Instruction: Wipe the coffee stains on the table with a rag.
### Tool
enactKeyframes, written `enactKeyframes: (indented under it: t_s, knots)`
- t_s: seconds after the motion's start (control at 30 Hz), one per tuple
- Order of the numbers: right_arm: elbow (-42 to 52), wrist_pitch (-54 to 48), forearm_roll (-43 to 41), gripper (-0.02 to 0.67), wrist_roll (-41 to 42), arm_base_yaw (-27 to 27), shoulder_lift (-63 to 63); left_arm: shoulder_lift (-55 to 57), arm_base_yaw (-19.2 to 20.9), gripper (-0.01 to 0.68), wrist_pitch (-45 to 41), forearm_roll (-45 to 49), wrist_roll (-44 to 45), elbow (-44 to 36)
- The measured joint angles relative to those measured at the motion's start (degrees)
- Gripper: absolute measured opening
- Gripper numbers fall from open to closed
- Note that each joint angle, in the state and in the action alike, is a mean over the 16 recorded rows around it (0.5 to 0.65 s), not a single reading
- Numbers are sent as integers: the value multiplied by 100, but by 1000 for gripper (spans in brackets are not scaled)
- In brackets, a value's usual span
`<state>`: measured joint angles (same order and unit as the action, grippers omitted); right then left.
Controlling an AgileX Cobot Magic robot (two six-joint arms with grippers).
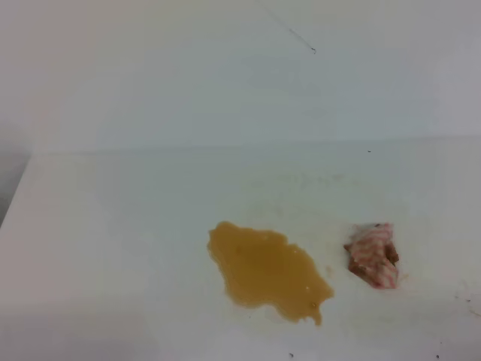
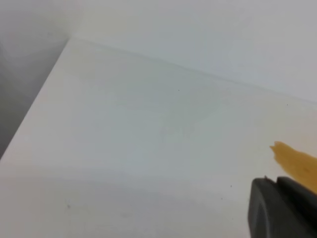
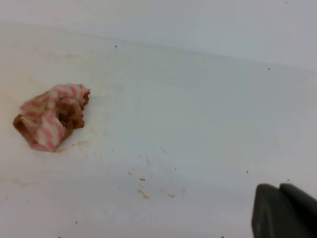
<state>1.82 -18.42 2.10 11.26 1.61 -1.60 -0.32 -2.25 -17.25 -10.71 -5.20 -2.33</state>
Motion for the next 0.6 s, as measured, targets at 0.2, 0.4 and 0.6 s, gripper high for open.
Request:
enactKeyframes:
  t_s: [0.2, 0.4, 0.6]
  knots:
    - [0, 55, 80, -3, 0, 0, 0, 0, 0, 0, 0, 0, 0, 0]
    - [0, 152, 208, -3, 0, 0, 0, 0, 0, 0, 0, 0, 0, 0]
    - [0, 251, 373, -3, 0, 0, 0, 0, 0, 0, 0, 0, 0, 0]
